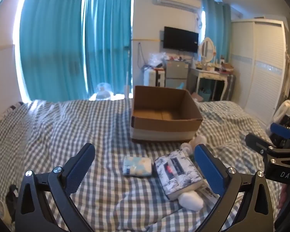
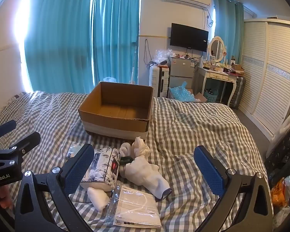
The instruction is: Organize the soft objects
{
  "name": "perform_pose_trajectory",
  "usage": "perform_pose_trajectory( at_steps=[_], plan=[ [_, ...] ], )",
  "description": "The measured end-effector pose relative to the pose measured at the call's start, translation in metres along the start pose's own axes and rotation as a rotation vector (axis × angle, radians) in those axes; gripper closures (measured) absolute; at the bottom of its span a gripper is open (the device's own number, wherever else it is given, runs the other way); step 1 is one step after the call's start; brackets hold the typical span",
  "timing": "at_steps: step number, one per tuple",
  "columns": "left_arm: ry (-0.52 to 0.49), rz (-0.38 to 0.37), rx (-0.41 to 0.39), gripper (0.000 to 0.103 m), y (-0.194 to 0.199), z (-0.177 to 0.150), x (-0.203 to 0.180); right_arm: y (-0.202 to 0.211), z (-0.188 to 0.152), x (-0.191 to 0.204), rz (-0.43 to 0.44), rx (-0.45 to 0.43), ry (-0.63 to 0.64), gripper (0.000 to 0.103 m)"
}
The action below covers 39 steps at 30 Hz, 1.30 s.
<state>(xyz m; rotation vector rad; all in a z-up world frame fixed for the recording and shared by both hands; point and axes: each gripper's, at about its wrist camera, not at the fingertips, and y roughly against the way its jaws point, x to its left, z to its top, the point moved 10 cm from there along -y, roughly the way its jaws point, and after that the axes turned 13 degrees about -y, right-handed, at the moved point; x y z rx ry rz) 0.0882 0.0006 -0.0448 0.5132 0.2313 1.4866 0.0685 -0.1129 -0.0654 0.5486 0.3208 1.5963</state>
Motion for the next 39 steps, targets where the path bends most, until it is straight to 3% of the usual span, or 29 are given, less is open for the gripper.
perform_pose_trajectory(
  at_steps=[39],
  plan=[
    [-0.008,-0.002,0.006,0.000,-0.0015,-0.0004,0.0018,-0.0032,-0.0057,-0.0018,-0.003,0.003,0.003,0.000]
  ],
)
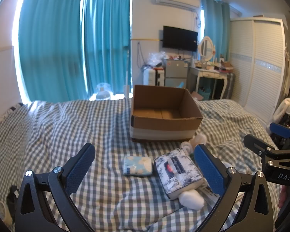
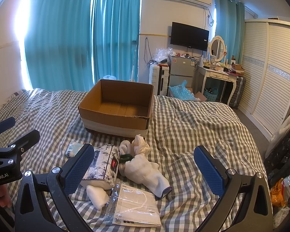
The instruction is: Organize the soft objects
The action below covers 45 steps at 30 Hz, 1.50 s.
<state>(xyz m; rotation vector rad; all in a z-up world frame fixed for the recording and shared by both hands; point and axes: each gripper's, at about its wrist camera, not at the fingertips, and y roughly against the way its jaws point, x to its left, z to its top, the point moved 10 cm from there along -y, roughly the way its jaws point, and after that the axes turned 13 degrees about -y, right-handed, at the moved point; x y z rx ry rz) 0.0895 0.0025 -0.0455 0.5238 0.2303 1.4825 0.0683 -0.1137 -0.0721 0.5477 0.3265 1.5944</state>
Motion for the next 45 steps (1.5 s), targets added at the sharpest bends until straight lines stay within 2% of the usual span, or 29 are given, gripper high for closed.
perform_pose_trajectory(
  at_steps=[45],
  plan=[
    [-0.010,0.000,-0.014,0.000,0.0027,-0.0011,0.0018,-0.0008,-0.0031,0.0022,0.002,0.014,0.006,0.000]
  ],
)
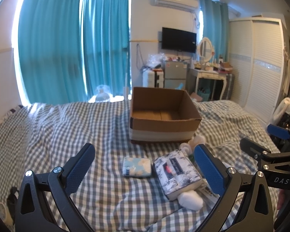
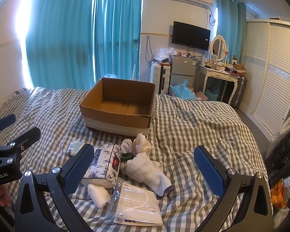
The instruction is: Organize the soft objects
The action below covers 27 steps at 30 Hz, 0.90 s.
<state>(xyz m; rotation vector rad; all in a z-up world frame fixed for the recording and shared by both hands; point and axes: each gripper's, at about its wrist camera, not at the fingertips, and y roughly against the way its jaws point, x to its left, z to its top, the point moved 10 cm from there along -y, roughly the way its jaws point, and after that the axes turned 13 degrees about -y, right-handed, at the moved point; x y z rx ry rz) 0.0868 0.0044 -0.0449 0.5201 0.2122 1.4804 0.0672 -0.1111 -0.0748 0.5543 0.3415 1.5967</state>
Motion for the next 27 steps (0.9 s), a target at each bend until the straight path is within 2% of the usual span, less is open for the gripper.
perform_pose_trajectory(
  at_steps=[6,11,14,17,21,23,26,27],
  plan=[
    [-0.018,0.021,0.029,0.000,-0.009,-0.006,-0.001,-0.009,-0.013,-0.007,-0.040,0.063,0.012,0.000],
    [-0.010,0.024,0.121,0.000,-0.032,-0.033,-0.004,-0.055,-0.073,-0.026,-0.057,0.291,-0.036,0.000],
    [-0.010,0.000,0.213,0.000,-0.052,-0.061,-0.014,-0.078,-0.107,-0.030,-0.075,0.402,-0.026,0.002],
    [-0.018,-0.012,0.281,0.000,-0.065,-0.081,-0.024,-0.086,-0.127,-0.026,-0.073,0.468,-0.002,0.003],
    [-0.024,-0.020,0.319,0.000,-0.073,-0.091,-0.030,-0.096,-0.143,-0.029,-0.090,0.515,0.007,0.003],
    [-0.020,-0.024,0.322,0.000,-0.075,-0.091,-0.033,-0.097,-0.148,-0.028,-0.059,0.531,-0.014,0.012],
    [-0.020,-0.023,0.324,0.000,-0.076,-0.091,-0.035,-0.096,-0.151,-0.026,-0.044,0.532,-0.012,0.017],
    [-0.017,-0.023,0.324,0.000,-0.078,-0.092,-0.033,-0.094,-0.149,-0.027,-0.044,0.523,-0.014,0.027]
  ],
)
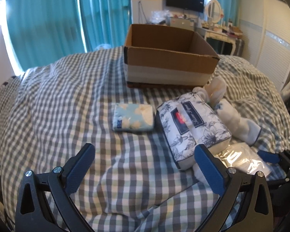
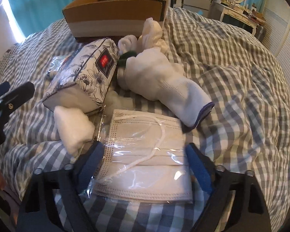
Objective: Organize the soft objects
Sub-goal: 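Grasp the bagged face mask with the right gripper while the left gripper grasps a white sock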
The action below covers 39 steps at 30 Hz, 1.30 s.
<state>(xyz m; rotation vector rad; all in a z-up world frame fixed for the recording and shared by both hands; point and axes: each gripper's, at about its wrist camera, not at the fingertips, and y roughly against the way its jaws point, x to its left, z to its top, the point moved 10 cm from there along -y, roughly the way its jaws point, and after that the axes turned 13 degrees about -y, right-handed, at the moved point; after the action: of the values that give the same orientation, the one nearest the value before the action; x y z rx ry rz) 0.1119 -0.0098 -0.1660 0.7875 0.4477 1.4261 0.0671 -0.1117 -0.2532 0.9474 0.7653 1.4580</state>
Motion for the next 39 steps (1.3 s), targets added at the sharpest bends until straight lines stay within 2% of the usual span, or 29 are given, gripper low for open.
perform_pose_trajectory(
  at_steps=[1,2,4,7,14,17,19,21,23,25,27,29,31,32,34,37,39],
  plan=[
    [0.001,0.000,0.002,0.000,0.000,-0.001,-0.001,0.005,0.002,-0.003,-0.004,-0.018,-0.004,0.040],
    [-0.001,-0.001,0.004,0.000,0.001,-0.002,-0.003,0.008,0.003,-0.002,-0.010,-0.032,-0.003,0.048],
    [-0.004,-0.002,0.006,0.000,0.002,-0.003,-0.004,0.022,0.011,-0.004,-0.038,-0.080,0.022,0.073],
    [-0.023,-0.022,0.012,0.000,0.005,-0.003,-0.014,0.039,0.020,-0.005,0.013,-0.112,0.001,0.087],
    [-0.031,-0.063,0.035,0.000,0.004,-0.010,-0.036,0.068,0.035,0.005,0.149,-0.163,-0.036,0.093],
    [-0.044,-0.081,0.044,0.000,0.000,-0.010,-0.047,0.078,0.037,0.008,0.138,-0.198,-0.014,0.094],
    [-0.050,-0.090,0.046,0.000,-0.003,-0.009,-0.053,0.087,0.042,0.006,0.095,-0.243,0.019,0.095],
    [-0.042,-0.098,0.062,0.009,-0.009,-0.009,-0.058,0.096,0.048,0.004,0.089,-0.270,0.025,0.095],
    [-0.030,-0.123,0.077,0.028,-0.016,-0.010,-0.064,0.100,0.054,0.001,0.076,-0.288,0.034,0.095],
    [-0.034,-0.140,0.104,0.040,-0.021,-0.014,-0.069,0.098,0.055,0.001,0.062,-0.284,0.048,0.095],
    [-0.044,-0.172,0.127,0.051,-0.026,-0.019,-0.077,0.089,0.051,0.004,0.077,-0.254,0.053,0.095],
    [-0.053,-0.170,0.106,0.067,-0.022,-0.019,-0.078,0.083,0.045,0.009,0.113,-0.225,0.052,0.095],
    [-0.046,-0.161,0.089,0.076,-0.018,-0.018,-0.073,0.081,0.041,0.016,0.159,-0.211,0.050,0.095],
    [-0.037,-0.157,0.086,0.079,-0.016,-0.017,-0.069,0.079,0.038,0.021,0.186,-0.191,0.053,0.095],
    [-0.017,-0.162,0.078,0.079,-0.011,-0.017,-0.061,0.076,0.035,0.026,0.187,-0.178,0.061,0.095],
    [-0.015,-0.162,0.071,0.081,-0.009,-0.018,-0.056,0.068,0.034,0.022,0.118,-0.177,0.071,0.094],
    [-0.019,-0.166,0.072,0.088,-0.008,-0.019,-0.056,0.063,0.031,0.016,0.104,-0.153,0.056,0.088]
  ],
)
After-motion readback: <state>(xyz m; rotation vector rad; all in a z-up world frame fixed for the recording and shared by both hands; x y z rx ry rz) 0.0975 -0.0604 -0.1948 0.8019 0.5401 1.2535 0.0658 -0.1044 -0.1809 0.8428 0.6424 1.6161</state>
